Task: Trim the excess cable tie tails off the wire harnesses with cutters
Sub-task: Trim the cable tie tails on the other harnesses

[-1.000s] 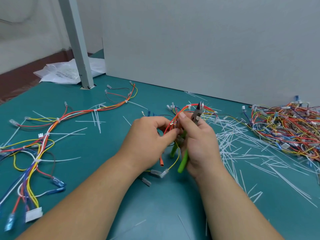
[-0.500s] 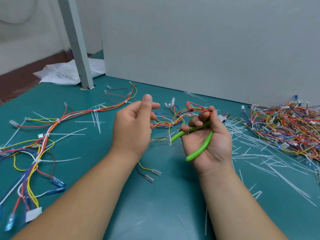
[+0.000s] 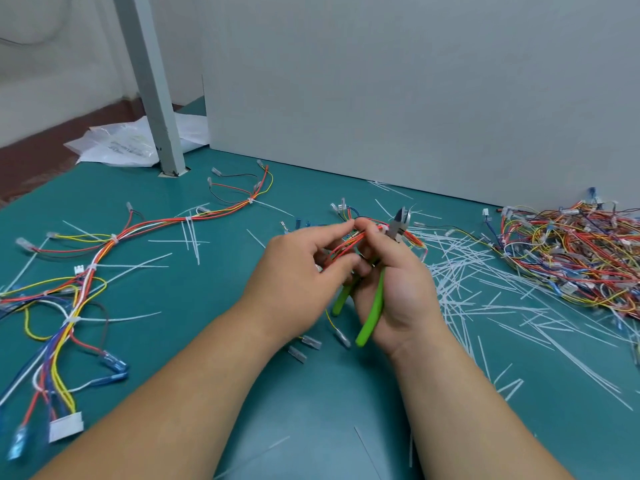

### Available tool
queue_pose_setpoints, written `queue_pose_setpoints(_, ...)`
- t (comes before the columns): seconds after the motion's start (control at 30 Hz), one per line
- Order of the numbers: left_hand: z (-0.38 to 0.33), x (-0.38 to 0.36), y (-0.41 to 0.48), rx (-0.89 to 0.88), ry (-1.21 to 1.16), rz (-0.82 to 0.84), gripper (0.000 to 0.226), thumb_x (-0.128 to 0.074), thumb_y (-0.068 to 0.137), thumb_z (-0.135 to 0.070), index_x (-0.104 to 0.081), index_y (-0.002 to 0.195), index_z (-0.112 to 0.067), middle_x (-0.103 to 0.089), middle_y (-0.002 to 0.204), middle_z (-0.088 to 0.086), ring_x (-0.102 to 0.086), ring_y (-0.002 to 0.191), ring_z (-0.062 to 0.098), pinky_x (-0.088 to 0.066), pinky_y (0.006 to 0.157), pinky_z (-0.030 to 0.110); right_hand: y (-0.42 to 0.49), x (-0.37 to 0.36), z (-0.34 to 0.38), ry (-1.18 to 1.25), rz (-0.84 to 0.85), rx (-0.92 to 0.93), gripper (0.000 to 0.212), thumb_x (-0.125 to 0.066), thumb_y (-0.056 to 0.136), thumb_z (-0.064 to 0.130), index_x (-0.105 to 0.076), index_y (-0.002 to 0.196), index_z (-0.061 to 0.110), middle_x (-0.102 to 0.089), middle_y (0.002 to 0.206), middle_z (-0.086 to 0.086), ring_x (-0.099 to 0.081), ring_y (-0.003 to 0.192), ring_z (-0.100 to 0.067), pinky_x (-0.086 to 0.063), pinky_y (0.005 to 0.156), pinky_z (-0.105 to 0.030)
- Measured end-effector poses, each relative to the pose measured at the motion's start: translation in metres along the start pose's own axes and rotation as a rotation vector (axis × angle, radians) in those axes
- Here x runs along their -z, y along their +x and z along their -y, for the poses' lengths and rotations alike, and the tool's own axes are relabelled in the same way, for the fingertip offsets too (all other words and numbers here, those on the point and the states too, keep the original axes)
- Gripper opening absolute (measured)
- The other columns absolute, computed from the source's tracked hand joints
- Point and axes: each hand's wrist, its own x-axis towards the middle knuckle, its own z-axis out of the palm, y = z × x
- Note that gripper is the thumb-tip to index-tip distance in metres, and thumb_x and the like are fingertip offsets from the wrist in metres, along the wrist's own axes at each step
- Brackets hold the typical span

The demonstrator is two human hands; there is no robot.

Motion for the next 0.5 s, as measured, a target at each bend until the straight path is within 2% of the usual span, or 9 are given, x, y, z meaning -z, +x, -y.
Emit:
queue_pose_setpoints(0.07,0.002,0.000,0.001,-0.004,0.020,-0.116,0.027,-0.074,0.089,-0.019,-0.076,0.101,-0.043,-0.074,0.085,-0.025,-0.069,0.076,0.003,-0.051,0.070,0.013,0.000,0.000,0.002,-0.027,-0.017,0.010,0.019,-0.068,0.090,0.028,-0.072,0.103,0.014,-0.055,0.073,0.003,-0.046,0.061,-0.014,-0.041,0.062,-0.033)
queue_pose_setpoints(0.1,0.003,0.001,0.002,-0.006,0.018,-0.188,0.023,-0.073,0.090,-0.021,-0.075,0.094,-0.043,-0.072,0.082,-0.025,-0.067,0.075,0.000,-0.048,0.068,0.012,0.001,-0.001,0.003,-0.017,-0.030,-0.012,0.021,-0.066,0.093,0.034,-0.072,0.101,0.015,-0.053,0.072,0.005,-0.041,0.056,-0.011,-0.035,0.058,-0.031)
queue_pose_setpoints(0.17,0.003,0.004,0.004,-0.019,-0.038,-0.280,0.017,-0.070,0.089,-0.023,-0.073,0.089,-0.040,-0.071,0.079,-0.024,-0.066,0.073,-0.001,-0.047,0.067,0.010,0.003,0.000,0.005,0.062,-0.073,-0.085,0.034,-0.061,0.096,0.048,-0.069,0.097,0.015,-0.055,0.072,0.006,-0.038,0.052,-0.010,-0.033,0.056,-0.030)
queue_pose_setpoints(0.23,0.001,0.005,0.004,-0.028,-0.128,-0.309,0.011,-0.068,0.088,-0.025,-0.072,0.087,-0.035,-0.071,0.075,-0.018,-0.066,0.070,0.003,-0.052,0.067,0.019,0.005,0.002,0.007,0.160,-0.105,-0.144,0.041,-0.058,0.096,0.057,-0.064,0.096,0.016,-0.059,0.072,0.008,-0.036,0.048,-0.008,-0.033,0.055,-0.029)
queue_pose_setpoints(0.3,-0.001,0.005,0.002,-0.029,-0.219,-0.324,0.010,-0.066,0.088,-0.023,-0.070,0.084,-0.031,-0.068,0.070,-0.010,-0.063,0.066,0.012,-0.054,0.064,0.028,0.007,0.005,0.008,0.221,-0.154,-0.171,0.039,-0.056,0.099,0.055,-0.060,0.102,0.017,-0.063,0.074,0.007,-0.034,0.045,-0.007,-0.031,0.056,-0.029)
queue_pose_setpoints(0.37,-0.001,0.005,0.001,-0.036,-0.260,-0.278,0.009,-0.064,0.085,-0.017,-0.069,0.081,-0.023,-0.063,0.066,0.005,-0.057,0.063,0.026,-0.048,0.059,0.035,0.009,0.007,0.007,0.243,-0.217,-0.179,0.033,-0.055,0.102,0.049,-0.059,0.108,0.017,-0.064,0.078,0.006,-0.033,0.044,-0.007,-0.029,0.058,-0.029)
queue_pose_setpoints(0.4,-0.002,0.005,0.000,-0.027,-0.274,-0.229,0.008,-0.062,0.083,-0.014,-0.068,0.079,-0.018,-0.060,0.065,0.011,-0.052,0.061,0.029,-0.044,0.057,0.037,0.009,0.009,0.007,0.239,-0.247,-0.173,0.027,-0.056,0.104,0.043,-0.060,0.104,0.017,-0.063,0.076,0.006,-0.032,0.044,-0.008,-0.028,0.058,-0.029)
queue_pose_setpoints(0.47,-0.004,0.007,-0.001,-0.005,-0.333,-0.097,0.009,-0.060,0.078,-0.015,-0.066,0.076,-0.009,-0.058,0.063,0.015,-0.049,0.061,0.025,-0.041,0.058,0.032,0.009,0.010,0.007,0.200,-0.317,-0.144,0.018,-0.057,0.104,0.029,-0.059,0.089,0.018,-0.054,0.068,0.007,-0.031,0.043,-0.008,-0.029,0.057,-0.028)
queue_pose_setpoints(0.5,-0.005,0.007,-0.001,0.014,-0.366,-0.033,0.019,-0.059,0.078,-0.022,-0.067,0.076,-0.006,-0.062,0.067,0.013,-0.053,0.066,0.021,-0.043,0.063,0.029,0.009,0.010,0.006,0.157,-0.344,-0.122,0.018,-0.058,0.103,0.024,-0.058,0.086,0.018,-0.049,0.066,0.007,-0.032,0.043,-0.009,-0.031,0.055,-0.029)
